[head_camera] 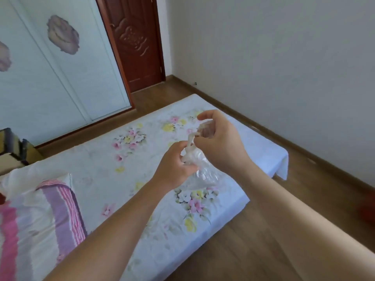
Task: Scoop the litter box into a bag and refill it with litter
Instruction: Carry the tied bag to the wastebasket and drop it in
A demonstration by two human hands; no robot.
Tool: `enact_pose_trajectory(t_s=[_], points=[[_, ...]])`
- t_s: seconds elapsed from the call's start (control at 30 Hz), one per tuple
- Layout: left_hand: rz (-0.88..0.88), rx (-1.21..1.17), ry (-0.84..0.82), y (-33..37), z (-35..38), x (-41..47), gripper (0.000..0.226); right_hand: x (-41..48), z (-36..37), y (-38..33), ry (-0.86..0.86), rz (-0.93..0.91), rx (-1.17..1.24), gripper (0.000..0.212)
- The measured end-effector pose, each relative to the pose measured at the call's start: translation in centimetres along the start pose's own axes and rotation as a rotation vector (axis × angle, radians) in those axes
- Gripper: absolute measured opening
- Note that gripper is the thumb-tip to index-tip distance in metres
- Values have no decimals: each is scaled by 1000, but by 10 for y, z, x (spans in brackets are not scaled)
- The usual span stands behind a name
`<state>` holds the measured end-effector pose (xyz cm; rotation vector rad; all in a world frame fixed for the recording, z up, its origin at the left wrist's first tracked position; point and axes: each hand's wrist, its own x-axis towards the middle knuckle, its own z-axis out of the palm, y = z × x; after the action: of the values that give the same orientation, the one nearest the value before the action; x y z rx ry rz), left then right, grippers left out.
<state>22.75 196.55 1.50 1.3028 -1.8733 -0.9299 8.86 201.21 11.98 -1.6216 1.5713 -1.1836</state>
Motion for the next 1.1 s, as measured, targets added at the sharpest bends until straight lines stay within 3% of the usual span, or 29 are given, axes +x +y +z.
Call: enact_pose_trajectory(t_s=[0.43, 1.1], points=[[169, -11, -265, 103, 181, 107, 37, 23, -187, 87, 292, 173, -70, 33], [519, -91, -786, 195, 394, 311, 40, 116, -357, 207, 849, 488, -214, 32]])
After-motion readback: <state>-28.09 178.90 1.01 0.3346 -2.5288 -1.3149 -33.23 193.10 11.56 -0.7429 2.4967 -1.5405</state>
